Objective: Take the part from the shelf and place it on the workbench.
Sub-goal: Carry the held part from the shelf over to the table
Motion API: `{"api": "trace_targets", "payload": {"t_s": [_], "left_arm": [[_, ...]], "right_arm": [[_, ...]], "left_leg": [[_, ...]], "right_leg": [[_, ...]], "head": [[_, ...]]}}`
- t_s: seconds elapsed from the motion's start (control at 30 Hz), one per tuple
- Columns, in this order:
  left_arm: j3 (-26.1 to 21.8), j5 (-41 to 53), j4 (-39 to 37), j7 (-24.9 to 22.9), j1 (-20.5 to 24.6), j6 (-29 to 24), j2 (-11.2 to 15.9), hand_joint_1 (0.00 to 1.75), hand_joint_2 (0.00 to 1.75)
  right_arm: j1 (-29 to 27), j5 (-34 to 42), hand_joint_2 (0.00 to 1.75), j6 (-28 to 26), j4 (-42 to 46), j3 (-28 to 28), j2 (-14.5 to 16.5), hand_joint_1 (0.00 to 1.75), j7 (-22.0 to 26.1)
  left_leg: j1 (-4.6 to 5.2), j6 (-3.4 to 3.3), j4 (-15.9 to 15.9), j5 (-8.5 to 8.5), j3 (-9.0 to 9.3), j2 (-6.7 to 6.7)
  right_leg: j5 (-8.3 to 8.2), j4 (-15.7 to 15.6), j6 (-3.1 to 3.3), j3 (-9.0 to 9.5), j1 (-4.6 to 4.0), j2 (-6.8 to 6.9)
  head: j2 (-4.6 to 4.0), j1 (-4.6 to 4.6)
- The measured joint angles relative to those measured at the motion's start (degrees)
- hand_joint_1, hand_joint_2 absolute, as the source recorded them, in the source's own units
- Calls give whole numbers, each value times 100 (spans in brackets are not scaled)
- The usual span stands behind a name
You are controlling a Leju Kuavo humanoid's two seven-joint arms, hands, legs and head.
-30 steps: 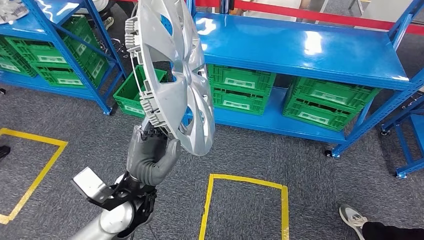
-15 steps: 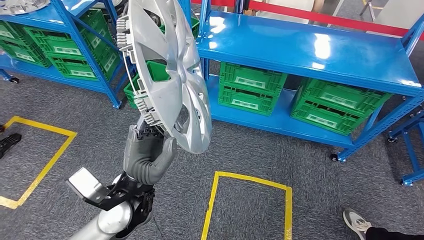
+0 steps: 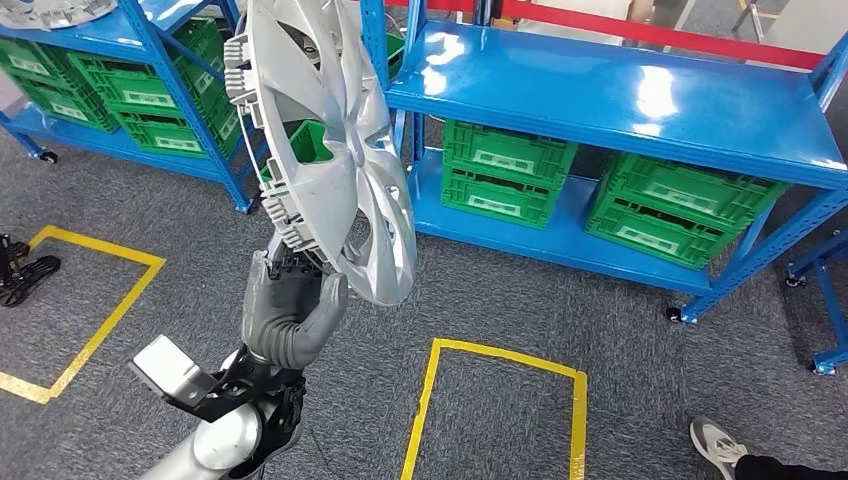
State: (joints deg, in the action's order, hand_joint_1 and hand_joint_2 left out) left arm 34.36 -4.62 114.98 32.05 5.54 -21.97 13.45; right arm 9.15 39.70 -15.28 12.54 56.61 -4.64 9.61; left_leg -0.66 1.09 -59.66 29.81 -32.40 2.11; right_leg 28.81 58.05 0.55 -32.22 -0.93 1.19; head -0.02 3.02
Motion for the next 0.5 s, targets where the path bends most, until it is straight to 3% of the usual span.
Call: {"api": "trace_targets", "payload": {"t_s": [0.1, 0.13, 0.2, 0.27, 0.3, 0.33, 0.37, 0.43, 0.5], "left_arm": [[-2, 3, 10, -10, -10, -9, 3, 175, 175], [-3, 5, 14, -13, -11, -13, 3, 175, 175], [-4, 8, 21, -14, -11, -17, 4, 175, 175], [-4, 8, 22, -14, -18, -19, 5, 175, 175], [-4, 8, 21, -14, -23, -19, 6, 175, 175], [-4, 8, 21, -15, -27, -20, 6, 175, 175], [-4, 8, 21, -15, -30, -19, 6, 175, 175], [-4, 8, 22, -15, -30, -19, 6, 175, 175], [-4, 10, 24, -14, -29, -20, 6, 175, 175]], "right_arm": [[-6, 4, 0, -10, -3, 0, -9, 0, 15], [-8, 4, 0, -18, -3, 0, -12, 0, 21], [-11, 2, 0, -34, -4, 0, -14, 0, 26], [-14, -2, 0, -44, -4, 0, -14, 0, 27], [-18, -4, 0, -48, -4, 0, -14, 0, 26], [-19, -6, 0, -56, -5, 0, -15, 0, 26], [-18, -8, 0, -67, -5, 0, -17, 0, 25], [-9, -10, 0, -93, -6, 0, -31, 0, 24], [3, -11, 0, -107, -6, 0, -44, 0, 22]], "left_leg": [[-2, -96, 38, -26, -36, -70], [-15, -128, 47, -47, -47, -100], [-39, -178, 56, -80, -71, -161], [-41, -197, 54, -96, -97, -230], [-41, -199, 54, -103, -105, -267], [-40, -196, 53, -108, -108, -303], [-41, -191, 53, -113, -106, -339], [-37, -168, 53, -122, -104, -396], [-37, -111, 48, -145, -138, -441]], "right_leg": [[13, 26, -68, -33, 0, 48], [86, 102, -106, -63, 12, 25], [416, 587, -192, -253, 52, -48], [768, 1317, -247, -550, 93, -76], [818, 1528, -257, -635, 104, -77], [762, 1557, -257, -640, 112, -79], [602, 1364, -246, -545, 118, -88], [213, 621, -200, -192, 120, -156], [53, 96, -142, 32, 106, -229]], "head": [[0, -3], [0, -7], [0, -13], [0, -14], [0, -14], [0, -13], [0, -14], [0, -13], [0, -10]]}}
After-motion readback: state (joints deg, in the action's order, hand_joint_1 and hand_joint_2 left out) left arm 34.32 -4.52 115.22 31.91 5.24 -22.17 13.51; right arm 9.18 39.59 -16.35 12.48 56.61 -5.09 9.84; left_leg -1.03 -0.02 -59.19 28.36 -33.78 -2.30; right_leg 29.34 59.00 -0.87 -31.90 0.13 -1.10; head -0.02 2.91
